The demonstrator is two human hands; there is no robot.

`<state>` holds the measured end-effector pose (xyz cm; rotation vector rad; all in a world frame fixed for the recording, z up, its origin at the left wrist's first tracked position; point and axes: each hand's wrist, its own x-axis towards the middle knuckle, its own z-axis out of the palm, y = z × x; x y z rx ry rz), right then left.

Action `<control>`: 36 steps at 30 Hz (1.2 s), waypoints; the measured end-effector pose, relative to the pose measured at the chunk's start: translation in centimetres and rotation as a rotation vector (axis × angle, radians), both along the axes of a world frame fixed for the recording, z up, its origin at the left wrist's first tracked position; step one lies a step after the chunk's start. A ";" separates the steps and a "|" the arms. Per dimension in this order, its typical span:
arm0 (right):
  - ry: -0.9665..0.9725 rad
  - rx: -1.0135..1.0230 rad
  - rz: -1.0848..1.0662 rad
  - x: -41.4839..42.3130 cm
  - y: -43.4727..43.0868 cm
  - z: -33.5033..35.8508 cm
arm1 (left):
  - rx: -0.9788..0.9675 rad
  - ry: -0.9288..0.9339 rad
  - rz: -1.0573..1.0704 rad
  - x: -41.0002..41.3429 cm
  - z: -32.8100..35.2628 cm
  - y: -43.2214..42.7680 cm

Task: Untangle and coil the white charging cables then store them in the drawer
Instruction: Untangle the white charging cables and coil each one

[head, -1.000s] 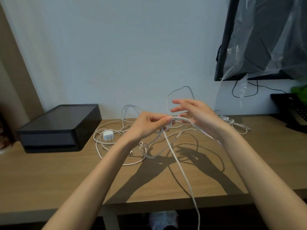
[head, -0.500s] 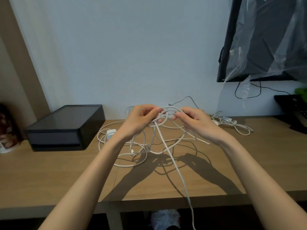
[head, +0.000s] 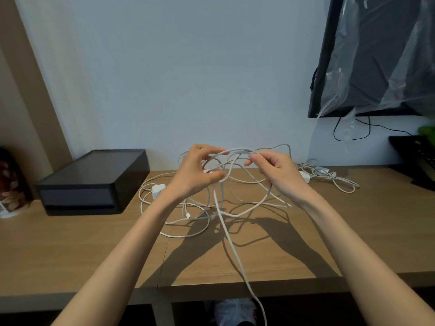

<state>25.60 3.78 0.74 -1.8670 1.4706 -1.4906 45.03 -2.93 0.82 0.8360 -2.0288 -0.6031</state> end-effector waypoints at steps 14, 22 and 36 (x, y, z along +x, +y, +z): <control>-0.043 -0.114 -0.181 -0.8 -1.7 -1.2 | -0.065 -0.199 0.289 1.8 -2.6 -1.6; -0.176 -0.098 -0.362 -0.3 -3.4 -1.3 | 0.514 -0.387 -0.259 2.2 -3.7 2.1; 0.176 0.065 -0.359 -3.1 -2.2 -3.4 | 0.591 0.312 -0.142 3.3 3.7 -1.6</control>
